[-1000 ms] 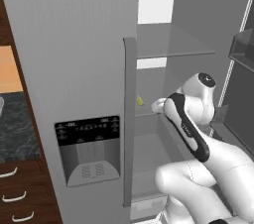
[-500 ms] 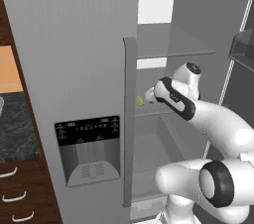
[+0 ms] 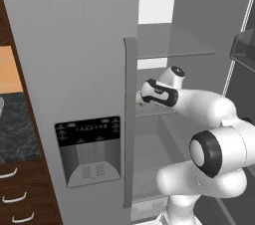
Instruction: Place one lemon wedge and one steak in each tupperware on the nearby counter, to pack two identical lunches.
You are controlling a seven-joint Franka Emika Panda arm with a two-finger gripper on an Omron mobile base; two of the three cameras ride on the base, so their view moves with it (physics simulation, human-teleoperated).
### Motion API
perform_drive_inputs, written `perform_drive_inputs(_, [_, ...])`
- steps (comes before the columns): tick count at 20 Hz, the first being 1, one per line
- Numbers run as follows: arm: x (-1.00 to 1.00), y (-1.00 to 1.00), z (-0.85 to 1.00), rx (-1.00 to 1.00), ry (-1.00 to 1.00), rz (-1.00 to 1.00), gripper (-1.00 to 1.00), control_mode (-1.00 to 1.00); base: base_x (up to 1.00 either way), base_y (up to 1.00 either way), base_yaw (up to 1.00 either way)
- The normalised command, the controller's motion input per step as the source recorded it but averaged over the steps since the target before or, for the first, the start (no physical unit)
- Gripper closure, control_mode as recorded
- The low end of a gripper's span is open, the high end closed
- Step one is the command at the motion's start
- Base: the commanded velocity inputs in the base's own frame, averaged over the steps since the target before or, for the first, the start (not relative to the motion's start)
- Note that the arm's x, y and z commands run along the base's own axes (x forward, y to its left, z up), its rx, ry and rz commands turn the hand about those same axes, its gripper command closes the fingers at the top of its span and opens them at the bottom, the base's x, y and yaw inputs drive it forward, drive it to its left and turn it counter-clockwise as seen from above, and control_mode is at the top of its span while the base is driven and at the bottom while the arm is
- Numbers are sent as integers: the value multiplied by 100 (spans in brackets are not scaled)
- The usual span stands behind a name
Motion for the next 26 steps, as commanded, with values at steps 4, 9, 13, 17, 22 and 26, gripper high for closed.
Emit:
perform_drive_inputs(4, [49, 5, -1, 0, 0, 1, -100, -100, 0, 0, 0])
perform_drive_inputs(9, [42, 0, -14, 0, 0, 0, -100, -100, 0, 0, 0])
perform_drive_inputs(13, [44, 0, -13, 0, 0, 0, -100, -100, 0, 0, 0])
perform_drive_inputs(17, [27, 0, -23, 0, 0, 0, -100, -100, 0, 0, 0])
perform_drive_inputs(22, [22, 0, -31, 0, 0, 0, -100, -100, 0, 0, 0])
perform_drive_inputs(26, [9, 0, -44, 0, 0, 0, -100, -100, 0, 0, 0])
